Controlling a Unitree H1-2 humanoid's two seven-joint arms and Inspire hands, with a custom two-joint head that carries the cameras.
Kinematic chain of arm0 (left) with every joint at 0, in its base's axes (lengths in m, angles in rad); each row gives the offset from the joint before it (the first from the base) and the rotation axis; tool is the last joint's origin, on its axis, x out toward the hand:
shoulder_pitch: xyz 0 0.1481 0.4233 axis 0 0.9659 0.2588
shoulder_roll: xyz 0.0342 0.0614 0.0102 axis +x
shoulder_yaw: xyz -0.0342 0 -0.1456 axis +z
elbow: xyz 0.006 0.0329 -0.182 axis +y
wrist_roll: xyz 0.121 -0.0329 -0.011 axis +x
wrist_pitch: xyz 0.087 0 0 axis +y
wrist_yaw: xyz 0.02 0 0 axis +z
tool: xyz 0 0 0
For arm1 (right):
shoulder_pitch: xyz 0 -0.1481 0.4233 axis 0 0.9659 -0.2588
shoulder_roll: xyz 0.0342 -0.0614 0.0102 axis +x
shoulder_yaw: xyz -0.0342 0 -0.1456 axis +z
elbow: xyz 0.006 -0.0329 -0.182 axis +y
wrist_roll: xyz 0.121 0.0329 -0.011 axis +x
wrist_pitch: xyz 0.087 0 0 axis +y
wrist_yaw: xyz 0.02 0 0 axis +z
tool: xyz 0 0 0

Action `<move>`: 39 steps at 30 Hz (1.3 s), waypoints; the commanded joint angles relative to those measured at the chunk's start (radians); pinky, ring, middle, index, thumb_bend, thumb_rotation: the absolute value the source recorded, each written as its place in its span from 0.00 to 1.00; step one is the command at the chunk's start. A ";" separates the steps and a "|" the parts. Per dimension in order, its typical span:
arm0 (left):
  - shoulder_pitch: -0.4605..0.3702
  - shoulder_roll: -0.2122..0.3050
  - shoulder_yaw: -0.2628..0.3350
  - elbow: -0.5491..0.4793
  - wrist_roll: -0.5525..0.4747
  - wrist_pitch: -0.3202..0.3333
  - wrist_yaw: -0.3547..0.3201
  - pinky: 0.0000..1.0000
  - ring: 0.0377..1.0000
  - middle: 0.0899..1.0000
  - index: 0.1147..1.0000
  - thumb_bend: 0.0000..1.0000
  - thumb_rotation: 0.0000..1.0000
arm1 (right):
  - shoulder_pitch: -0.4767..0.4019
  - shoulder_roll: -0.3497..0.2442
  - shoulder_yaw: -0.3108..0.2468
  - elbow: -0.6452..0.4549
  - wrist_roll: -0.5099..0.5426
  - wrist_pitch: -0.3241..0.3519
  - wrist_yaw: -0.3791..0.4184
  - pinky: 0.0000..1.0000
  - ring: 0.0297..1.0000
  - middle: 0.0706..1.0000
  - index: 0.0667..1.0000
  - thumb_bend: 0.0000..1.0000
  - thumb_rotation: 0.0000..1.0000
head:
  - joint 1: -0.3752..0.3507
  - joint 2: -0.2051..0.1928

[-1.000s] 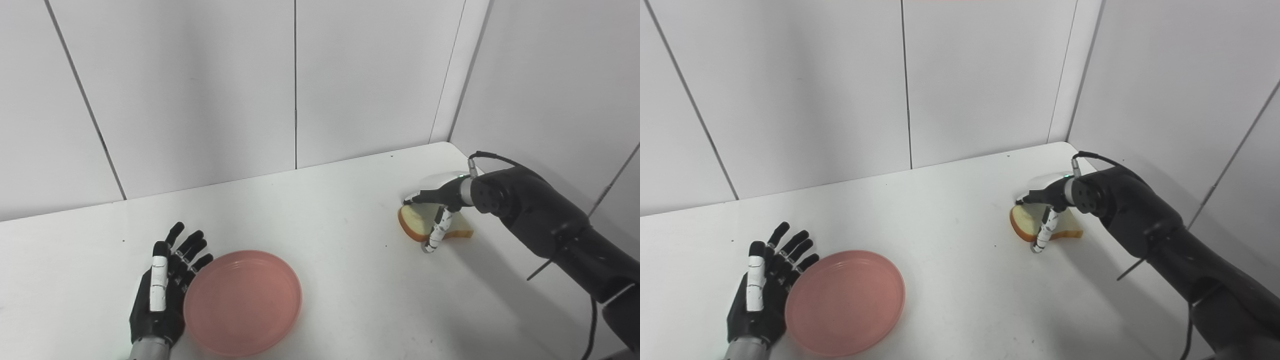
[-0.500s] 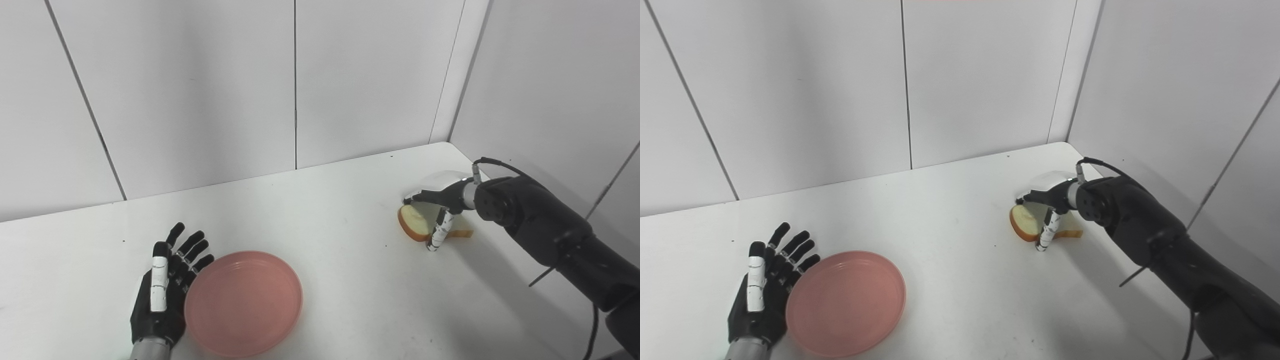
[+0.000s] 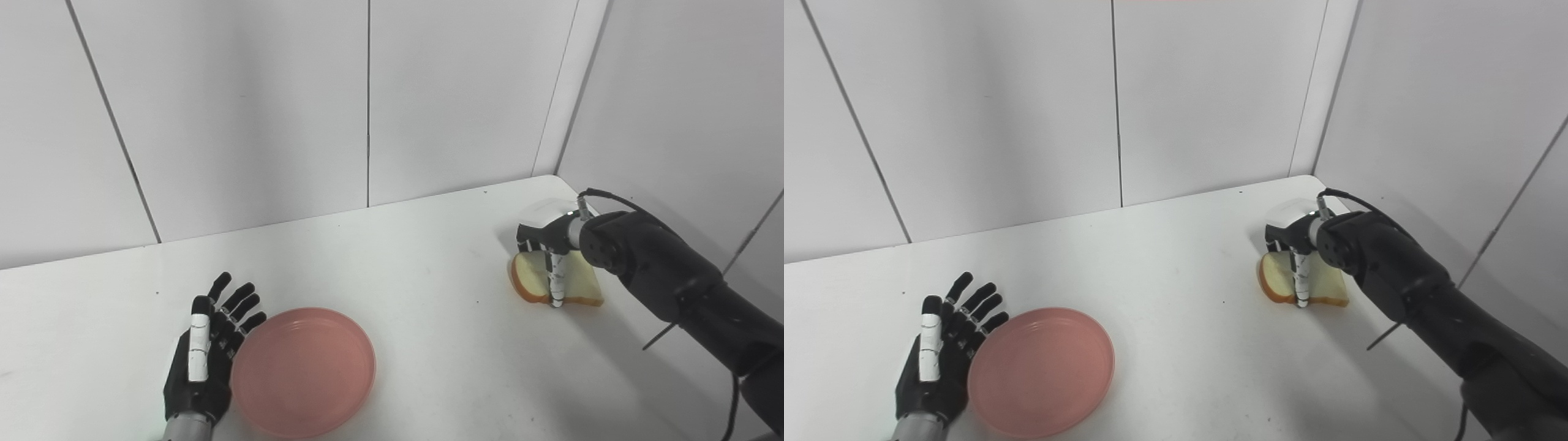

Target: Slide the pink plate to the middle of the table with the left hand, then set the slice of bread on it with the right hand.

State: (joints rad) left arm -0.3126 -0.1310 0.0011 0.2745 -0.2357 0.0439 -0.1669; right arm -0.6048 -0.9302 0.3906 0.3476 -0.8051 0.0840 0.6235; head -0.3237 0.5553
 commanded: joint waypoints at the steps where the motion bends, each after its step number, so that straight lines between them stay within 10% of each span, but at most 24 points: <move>1: 0.026 0.000 -0.005 0.019 0.012 0.043 0.018 0.74 0.82 0.79 0.87 0.85 0.82 | 0.005 -0.014 -0.003 0.012 0.004 0.011 0.032 0.35 0.39 0.44 0.49 0.52 0.00 | 0.002 0.001; 24: 0.030 -0.019 -0.021 0.015 0.016 0.063 0.041 0.76 0.84 0.78 0.84 0.87 0.81 | -0.068 -0.040 -0.073 -0.290 0.116 -0.057 0.139 0.35 0.39 0.44 0.50 0.52 0.00 | 0.042 0.009; 39: 0.031 -0.060 -0.037 0.033 0.040 0.044 0.073 0.74 0.82 0.78 0.84 0.90 0.80 | -0.212 0.127 -0.057 -0.609 0.125 0.014 0.362 0.33 0.37 0.44 0.51 0.52 0.00 | 0.159 0.019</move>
State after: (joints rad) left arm -0.3069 -0.1754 -0.0297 0.2710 -0.2125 0.0506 -0.1157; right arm -0.7541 -0.7917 0.3520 -0.2322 -0.6761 0.0683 0.9753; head -0.1657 0.5737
